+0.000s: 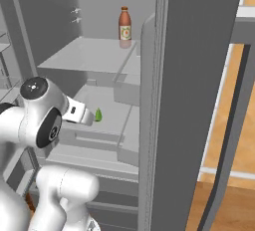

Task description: Grab a lemon wedge from the fridge and one ice cube from the ice bowl, and put them in the glass of lemonade.

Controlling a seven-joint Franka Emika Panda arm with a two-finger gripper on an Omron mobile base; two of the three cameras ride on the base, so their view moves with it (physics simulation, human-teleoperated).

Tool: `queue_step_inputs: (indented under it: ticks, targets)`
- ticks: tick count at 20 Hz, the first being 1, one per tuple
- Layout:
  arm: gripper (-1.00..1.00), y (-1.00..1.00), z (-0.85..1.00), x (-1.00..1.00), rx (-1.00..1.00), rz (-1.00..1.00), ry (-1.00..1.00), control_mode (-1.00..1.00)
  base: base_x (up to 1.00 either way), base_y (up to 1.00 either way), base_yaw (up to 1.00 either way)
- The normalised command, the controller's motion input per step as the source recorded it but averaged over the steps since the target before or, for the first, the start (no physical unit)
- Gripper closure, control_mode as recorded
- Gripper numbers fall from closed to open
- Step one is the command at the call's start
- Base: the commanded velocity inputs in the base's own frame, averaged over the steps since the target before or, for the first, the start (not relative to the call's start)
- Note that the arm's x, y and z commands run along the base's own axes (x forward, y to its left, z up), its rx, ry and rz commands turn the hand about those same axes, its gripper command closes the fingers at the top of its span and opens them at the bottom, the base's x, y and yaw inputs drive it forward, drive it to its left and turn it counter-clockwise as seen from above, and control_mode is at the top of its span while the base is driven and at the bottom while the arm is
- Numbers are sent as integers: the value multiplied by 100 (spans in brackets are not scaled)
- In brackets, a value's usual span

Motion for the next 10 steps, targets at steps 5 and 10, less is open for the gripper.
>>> queue_step_inputs:
  ticks: [5,10]
  targets:
    - [-100,3,-73,64,-15,0,11,-100,0,0,0]
    - [-100,0,-63,58,-6,0,13,-100,0,0,0]
